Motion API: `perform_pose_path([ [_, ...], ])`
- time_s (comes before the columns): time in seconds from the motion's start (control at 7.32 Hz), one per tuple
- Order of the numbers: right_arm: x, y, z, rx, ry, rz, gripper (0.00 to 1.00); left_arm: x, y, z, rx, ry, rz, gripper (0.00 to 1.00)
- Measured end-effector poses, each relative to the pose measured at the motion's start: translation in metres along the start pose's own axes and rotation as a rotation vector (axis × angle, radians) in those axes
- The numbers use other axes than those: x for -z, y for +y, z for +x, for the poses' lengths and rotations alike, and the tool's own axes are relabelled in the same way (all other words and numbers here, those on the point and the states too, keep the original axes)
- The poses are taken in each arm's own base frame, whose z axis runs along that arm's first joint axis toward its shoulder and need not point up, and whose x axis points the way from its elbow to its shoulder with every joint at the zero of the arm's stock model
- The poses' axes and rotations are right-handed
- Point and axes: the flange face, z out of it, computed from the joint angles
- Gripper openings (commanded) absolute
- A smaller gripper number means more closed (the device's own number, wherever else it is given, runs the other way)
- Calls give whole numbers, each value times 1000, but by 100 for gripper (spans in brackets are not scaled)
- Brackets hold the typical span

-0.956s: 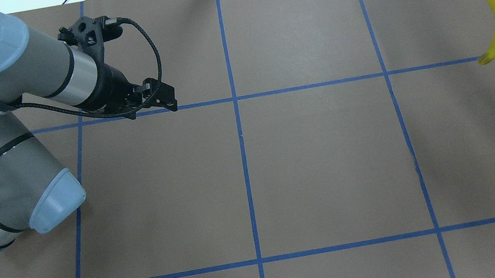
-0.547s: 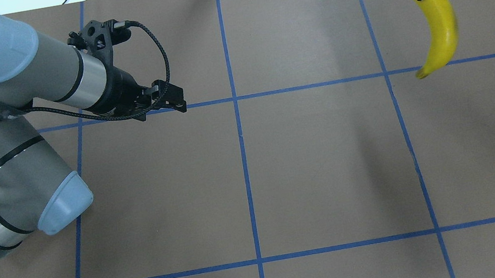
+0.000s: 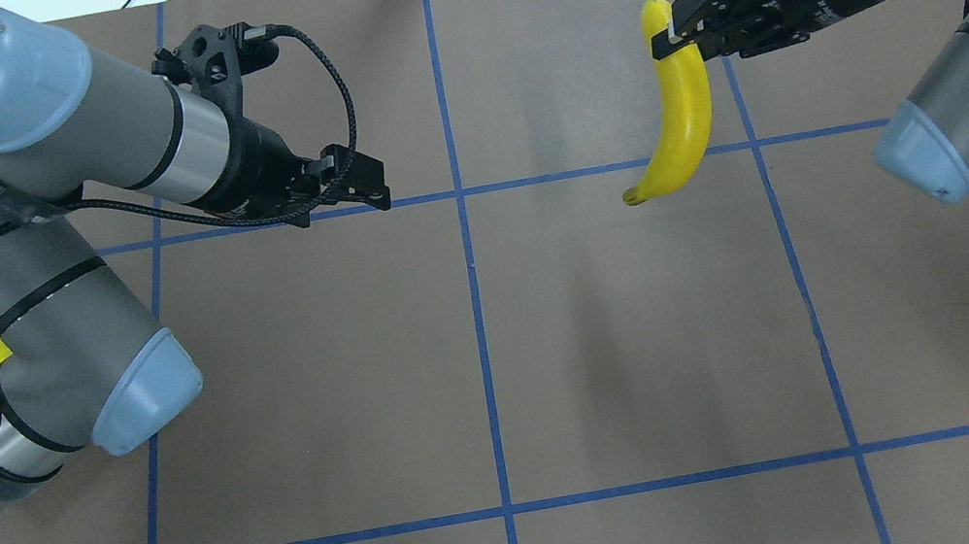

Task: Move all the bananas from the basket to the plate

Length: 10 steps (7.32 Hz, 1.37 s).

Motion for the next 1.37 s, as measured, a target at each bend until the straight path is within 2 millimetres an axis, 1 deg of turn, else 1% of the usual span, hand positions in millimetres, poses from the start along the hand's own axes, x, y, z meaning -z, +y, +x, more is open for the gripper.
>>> perform_pose_path([
  [0.27, -27, 25, -22, -37, -91, -24, 0, -1, 11, 31, -61, 81, 5, 100],
  [0.55, -52, 42, -50, -101, -129, -73, 0, -8, 23, 49, -130, 177, 19, 100],
  [0.68, -65, 47, -61, -127, -136, -91, 0, -11, 27, 56, -151, 209, 23, 100],
  [0.82, -74, 50, -68, -139, -138, -103, 0, -11, 30, 62, -163, 229, 24, 100],
  [1.09, -84, 51, -79, -147, -143, -111, 0, -15, 40, 71, -183, 260, 14, 100],
  [1.37, -89, 49, -90, -162, -150, -118, 0, -17, 45, 76, -198, 284, 13, 99],
])
